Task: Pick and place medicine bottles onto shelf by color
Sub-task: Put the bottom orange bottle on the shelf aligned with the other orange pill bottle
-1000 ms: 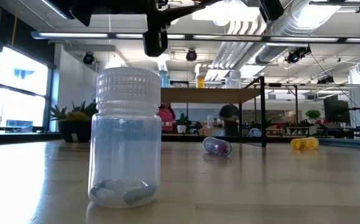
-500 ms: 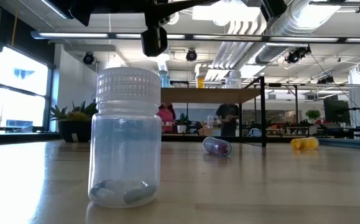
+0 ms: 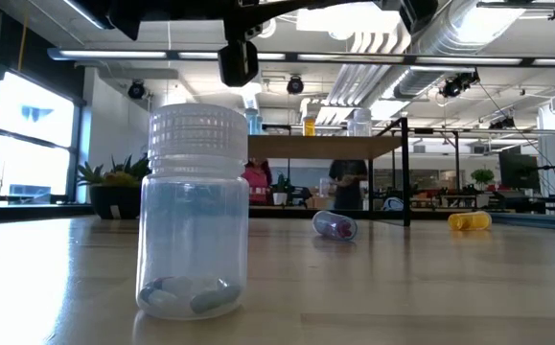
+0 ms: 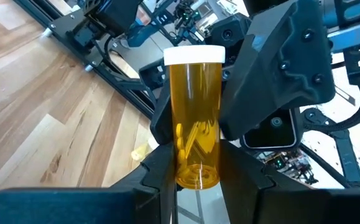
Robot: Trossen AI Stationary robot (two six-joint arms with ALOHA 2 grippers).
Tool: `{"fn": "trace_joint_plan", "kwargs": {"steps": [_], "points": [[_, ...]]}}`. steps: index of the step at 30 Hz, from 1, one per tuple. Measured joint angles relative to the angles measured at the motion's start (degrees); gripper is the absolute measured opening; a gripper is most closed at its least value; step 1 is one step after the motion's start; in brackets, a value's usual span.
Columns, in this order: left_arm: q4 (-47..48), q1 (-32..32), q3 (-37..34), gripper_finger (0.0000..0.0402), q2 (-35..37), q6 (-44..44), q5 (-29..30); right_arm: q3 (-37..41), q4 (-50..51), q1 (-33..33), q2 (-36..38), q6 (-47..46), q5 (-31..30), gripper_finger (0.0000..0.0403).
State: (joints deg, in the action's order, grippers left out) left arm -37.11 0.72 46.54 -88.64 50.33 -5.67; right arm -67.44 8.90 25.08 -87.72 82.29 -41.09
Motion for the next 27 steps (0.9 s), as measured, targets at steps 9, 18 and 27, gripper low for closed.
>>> {"fn": "trace_joint_plan", "kwargs": {"steps": [9,18,27], "points": [[-0.4,-2.2,0.0,0.0092,0.6,-4.6,-0.4,0.0,-1.6,-0.2,0.0,-3.7,-7.2,0.0174],[0.5,-4.7,0.0,0.0092,2.4,-8.1,-1.5,0.1,-5.4,-0.9,-0.1,-5.3,-10.7,0.0174],[0.1,-6.7,0.0,0.0092,2.5,-7.5,-4.0,0.1,-6.4,-1.8,0.0,-3.8,-12.2,0.0174]]}}
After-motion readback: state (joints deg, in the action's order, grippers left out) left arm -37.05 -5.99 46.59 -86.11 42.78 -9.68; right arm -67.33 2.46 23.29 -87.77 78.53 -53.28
